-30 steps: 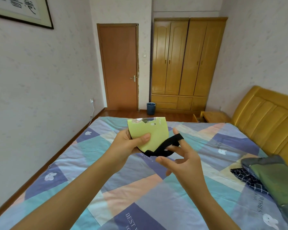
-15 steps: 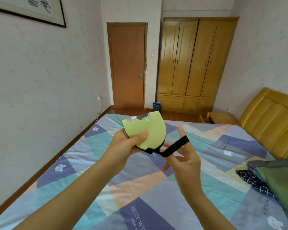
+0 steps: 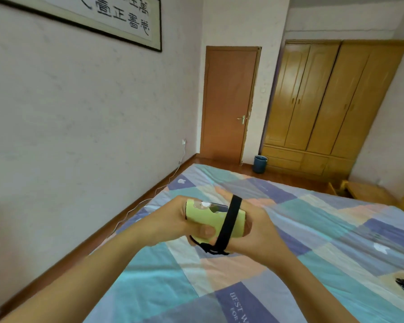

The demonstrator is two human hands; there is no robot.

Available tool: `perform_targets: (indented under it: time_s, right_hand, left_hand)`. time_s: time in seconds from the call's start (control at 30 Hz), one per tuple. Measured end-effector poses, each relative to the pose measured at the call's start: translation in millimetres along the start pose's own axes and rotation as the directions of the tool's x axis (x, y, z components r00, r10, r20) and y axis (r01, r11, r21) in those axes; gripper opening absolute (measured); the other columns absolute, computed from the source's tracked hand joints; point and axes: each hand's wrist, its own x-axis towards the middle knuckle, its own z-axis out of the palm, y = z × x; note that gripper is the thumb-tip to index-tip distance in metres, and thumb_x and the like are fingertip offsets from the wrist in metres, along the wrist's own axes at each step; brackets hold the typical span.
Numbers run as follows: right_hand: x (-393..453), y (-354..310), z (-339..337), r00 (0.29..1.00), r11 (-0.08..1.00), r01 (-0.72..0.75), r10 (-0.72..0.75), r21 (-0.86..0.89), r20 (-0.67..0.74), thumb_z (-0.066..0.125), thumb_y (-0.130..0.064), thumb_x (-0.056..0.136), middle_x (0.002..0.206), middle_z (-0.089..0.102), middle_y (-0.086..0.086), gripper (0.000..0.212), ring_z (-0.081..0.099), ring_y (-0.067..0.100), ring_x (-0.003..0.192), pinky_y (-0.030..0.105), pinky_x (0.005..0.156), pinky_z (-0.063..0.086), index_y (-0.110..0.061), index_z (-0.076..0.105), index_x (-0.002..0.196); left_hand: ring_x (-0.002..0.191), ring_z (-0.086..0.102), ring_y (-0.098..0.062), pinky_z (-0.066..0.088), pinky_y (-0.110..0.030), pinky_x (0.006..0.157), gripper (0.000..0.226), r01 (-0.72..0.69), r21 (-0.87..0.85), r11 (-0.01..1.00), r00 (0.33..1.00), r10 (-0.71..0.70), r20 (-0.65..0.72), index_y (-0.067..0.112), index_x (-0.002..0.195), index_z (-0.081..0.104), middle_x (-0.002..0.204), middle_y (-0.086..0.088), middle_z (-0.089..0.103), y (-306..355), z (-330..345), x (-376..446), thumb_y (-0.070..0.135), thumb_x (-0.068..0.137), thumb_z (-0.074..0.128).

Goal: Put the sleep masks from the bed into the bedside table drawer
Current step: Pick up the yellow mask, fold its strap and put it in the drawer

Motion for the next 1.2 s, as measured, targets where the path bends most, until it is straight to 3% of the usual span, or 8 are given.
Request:
perform_targets:
  time_s: [0.17, 0.3, 0.43, 0.6, 0.7, 0.83, 1.03, 1.2]
  right_hand:
    - [28, -44, 87, 0.982, 0.999, -0.026, 0.018, 0.038, 0.188, 0.073, -0.032, 0.070, 0.093, 0.074, -0.006, 0.032, 0.070, 0.012, 0.091, 0.025, 0.078, 0.055, -0.027, 0.072, 0.102]
    - [44, -71, 154, 0.985, 0.931, -0.172, 0.160, 0.321, 0.061, 0.063, -0.034, 0.077, 0.080, 0.058, 0.031, 0.051, 0.056, 0.047, 0.090, 0.041, 0.067, 0.045, 0.016, 0.058, 0.089]
    - [65, -107, 229, 0.985, 0.928, -0.140, 0.096, 0.345, 0.140, 0.063, -0.056, 0.076, 0.073, 0.057, 0.027, 0.066, 0.053, 0.041, 0.070, 0.042, 0.069, 0.043, 0.010, 0.061, 0.079]
    - [92, -150, 313, 0.979, 0.991, 0.023, -0.050, 0.136, 0.197, 0.042, -0.070, 0.076, 0.053, 0.033, 0.001, 0.064, 0.035, 0.016, 0.052, 0.035, 0.056, 0.030, -0.012, 0.034, 0.052]
    - [105, -169, 356, 0.959, 0.977, 0.214, -0.208, -0.008, 0.190, 0.034, -0.071, 0.079, 0.048, 0.037, -0.006, 0.057, 0.035, 0.011, 0.048, 0.035, 0.053, 0.034, -0.017, 0.040, 0.059]
    - [122, -189, 412, 0.934, 0.903, 0.190, -0.287, 0.385, 0.212, 0.060, -0.042, 0.084, 0.084, 0.058, -0.022, 0.016, 0.055, 0.000, 0.064, 0.018, 0.059, 0.044, -0.033, 0.050, 0.092]
    - [161, -191, 485, 0.768, 0.777, 0.413, -0.578, 0.476, 0.277, 0.069, -0.022, 0.080, 0.127, 0.049, -0.010, 0.034, 0.054, 0.020, 0.118, 0.031, 0.082, 0.054, -0.025, 0.060, 0.112]
    - [224, -189, 548, 0.739, 0.720, 0.394, -0.618, 0.571, 0.268, 0.069, -0.023, 0.079, 0.126, 0.053, -0.009, 0.032, 0.054, 0.021, 0.121, 0.031, 0.080, 0.057, -0.020, 0.069, 0.110]
  left_hand:
    - [0.095, 0.067, -0.011, 0.052, -0.025, 0.080, 0.035, 0.070, 0.000, 0.998, 0.996, -0.069, 0.050, 0.025, 0.105, 0.070, 0.102, 0.006, 0.072, -18, -64, -80, 0.002, 0.079, 0.071]
    - [0.081, 0.065, -0.009, 0.051, -0.030, 0.071, 0.021, 0.110, -0.061, 0.992, 0.991, -0.114, -0.064, 0.031, 0.097, 0.070, 0.086, 0.011, 0.071, -29, -109, -147, 0.020, 0.080, 0.071]
    - [0.075, 0.065, -0.009, 0.053, -0.030, 0.066, 0.018, 0.120, -0.055, 0.991, 0.972, -0.128, -0.196, 0.028, 0.096, 0.065, 0.080, 0.010, 0.070, -27, -151, -211, 0.032, 0.094, 0.048]
    - [0.090, 0.064, -0.014, 0.051, -0.028, 0.081, 0.029, 0.114, -0.147, 0.983, 0.912, -0.162, -0.378, 0.013, 0.105, 0.065, 0.098, -0.001, 0.070, -27, -202, -284, 0.034, 0.094, 0.049]
    - [0.089, 0.063, -0.015, 0.050, -0.026, 0.079, 0.015, 0.103, -0.175, 0.979, 0.896, -0.168, -0.411, 0.008, 0.104, 0.063, 0.095, -0.001, 0.068, -28, -226, -320, 0.012, 0.089, 0.059]
    - [0.088, 0.068, -0.018, 0.054, -0.026, 0.074, 0.023, 0.109, -0.224, 0.969, 0.706, -0.234, -0.668, 0.004, 0.110, 0.064, 0.099, -0.009, 0.072, -39, -257, -357, 0.010, 0.088, 0.062]
    - [0.090, 0.070, -0.025, 0.056, -0.036, 0.077, 0.033, 0.116, -0.233, 0.966, 0.519, -0.259, -0.815, 0.013, 0.109, 0.066, 0.100, -0.010, 0.073, -68, -318, -389, 0.037, 0.091, 0.053]
    - [0.091, 0.070, -0.020, 0.056, -0.036, 0.082, 0.039, 0.192, -0.202, 0.960, 0.430, -0.268, -0.862, 0.024, 0.106, 0.065, 0.101, -0.006, 0.073, -87, -383, -395, 0.052, 0.091, 0.042]
